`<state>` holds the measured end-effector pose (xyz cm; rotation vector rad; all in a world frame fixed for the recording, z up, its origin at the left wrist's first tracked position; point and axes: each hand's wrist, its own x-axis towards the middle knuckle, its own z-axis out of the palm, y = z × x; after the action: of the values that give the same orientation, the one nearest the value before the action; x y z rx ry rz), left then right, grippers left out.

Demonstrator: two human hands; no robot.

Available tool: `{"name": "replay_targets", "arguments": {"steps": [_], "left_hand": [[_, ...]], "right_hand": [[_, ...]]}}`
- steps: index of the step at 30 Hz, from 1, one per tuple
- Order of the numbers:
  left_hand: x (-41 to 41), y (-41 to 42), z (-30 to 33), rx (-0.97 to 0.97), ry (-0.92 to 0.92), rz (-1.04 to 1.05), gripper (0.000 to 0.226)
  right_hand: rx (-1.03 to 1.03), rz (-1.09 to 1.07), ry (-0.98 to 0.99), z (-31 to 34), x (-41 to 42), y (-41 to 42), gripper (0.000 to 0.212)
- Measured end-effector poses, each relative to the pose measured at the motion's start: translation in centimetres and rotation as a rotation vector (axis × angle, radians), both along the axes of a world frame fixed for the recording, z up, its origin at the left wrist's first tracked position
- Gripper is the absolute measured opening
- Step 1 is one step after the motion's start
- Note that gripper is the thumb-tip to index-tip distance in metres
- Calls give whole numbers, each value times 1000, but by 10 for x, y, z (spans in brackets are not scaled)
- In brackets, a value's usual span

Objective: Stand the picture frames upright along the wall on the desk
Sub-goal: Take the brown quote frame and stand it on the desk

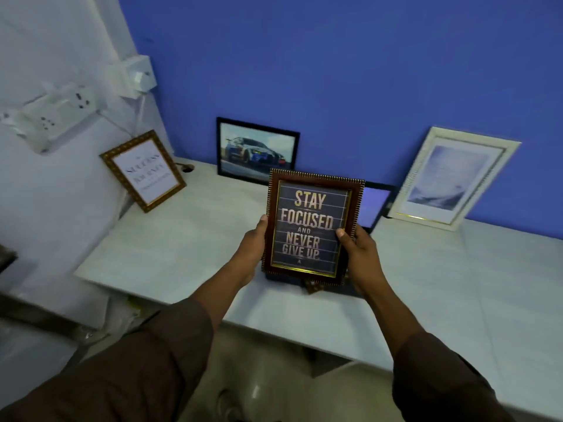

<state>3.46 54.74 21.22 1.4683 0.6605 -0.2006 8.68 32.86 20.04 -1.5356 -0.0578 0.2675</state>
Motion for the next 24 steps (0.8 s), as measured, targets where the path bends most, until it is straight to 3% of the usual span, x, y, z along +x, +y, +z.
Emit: {"name": "replay_targets", "arguments": {"steps": [12, 20, 24], "left_hand": [[43, -173, -1, -180, -27, -55, 66], [105, -222, -25, -239, 34, -106, 62], [133, -234, -42, -240, 84, -184, 66]], "right_hand": [[-97, -101, 47, 5, 6, -179, 36], [-247, -121, 85, -7, 41, -229, 46], [-331, -24, 148, -23, 48, -255, 41]]}}
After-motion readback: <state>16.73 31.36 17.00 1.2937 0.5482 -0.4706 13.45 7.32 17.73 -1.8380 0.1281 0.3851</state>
